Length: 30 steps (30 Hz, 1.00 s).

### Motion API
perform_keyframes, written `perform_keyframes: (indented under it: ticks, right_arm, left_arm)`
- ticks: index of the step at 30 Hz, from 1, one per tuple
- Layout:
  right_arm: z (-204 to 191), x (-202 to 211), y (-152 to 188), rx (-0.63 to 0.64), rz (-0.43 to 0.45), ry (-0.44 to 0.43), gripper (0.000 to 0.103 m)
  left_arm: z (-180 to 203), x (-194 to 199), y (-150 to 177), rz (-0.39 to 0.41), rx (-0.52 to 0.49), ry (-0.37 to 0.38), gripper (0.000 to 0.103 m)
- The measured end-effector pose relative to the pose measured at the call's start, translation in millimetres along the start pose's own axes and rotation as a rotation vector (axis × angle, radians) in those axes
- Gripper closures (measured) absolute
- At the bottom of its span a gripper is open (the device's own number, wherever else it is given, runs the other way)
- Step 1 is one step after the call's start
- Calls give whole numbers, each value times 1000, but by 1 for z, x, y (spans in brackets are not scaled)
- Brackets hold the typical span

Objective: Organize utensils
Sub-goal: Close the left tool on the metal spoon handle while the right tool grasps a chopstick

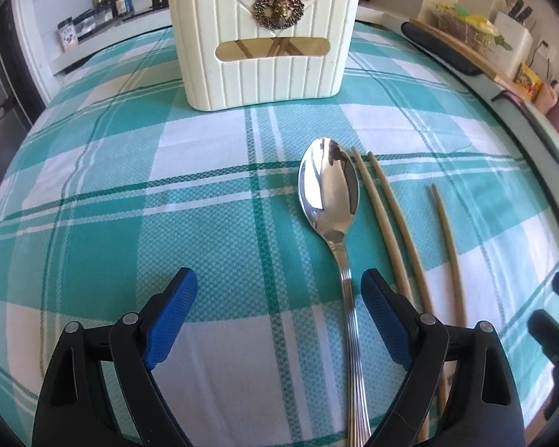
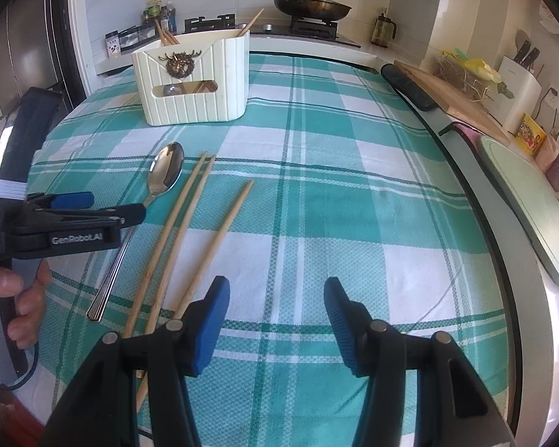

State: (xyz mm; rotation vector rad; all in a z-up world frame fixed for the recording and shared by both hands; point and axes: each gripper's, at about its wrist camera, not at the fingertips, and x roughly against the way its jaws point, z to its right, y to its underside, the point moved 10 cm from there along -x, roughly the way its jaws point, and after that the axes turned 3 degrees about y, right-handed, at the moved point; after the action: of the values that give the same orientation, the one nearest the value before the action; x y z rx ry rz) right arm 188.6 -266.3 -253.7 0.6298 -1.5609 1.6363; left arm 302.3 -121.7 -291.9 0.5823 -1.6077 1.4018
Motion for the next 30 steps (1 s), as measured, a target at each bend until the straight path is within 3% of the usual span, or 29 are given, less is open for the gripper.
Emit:
perform_keyframes:
  ticks: [4,6,7,9,11,15,20,23,30]
  right_arm:
    - [-1,-2,1,-16,-4,-23,49]
    - [-7,-4,0,-49,-3,-93,49]
    - [-13,-7,-2,-71,-5,-141,49]
    - [-26,-17,-4,-88,-20,-213,49]
    - [-36,-30,-4,-67,-43,-208,50]
    - [-49,-44,0,-54,-68,-217,66]
    - [-58,-40,6,66,-66,-174,90]
    - [-47,-38,10,107,-67,-105,92]
    - [21,-40,22,60,-87,17,92]
  left_arm:
    - [1,3,-5,62,-70,-58,15]
    - [6,4,-4,78,-81,-14,35]
    - [9,5,-3,80,-79,13,40]
    - [12,8,-3,90,-90,20,68]
    - [12,10,-1,95,-101,12,80]
    - [0,16,6,101,-65,19,81]
    - [-27,26,21,105,-38,6,81]
    - [-44,32,30,94,-35,10,80]
    - [-84,44,48,82,2,-23,77]
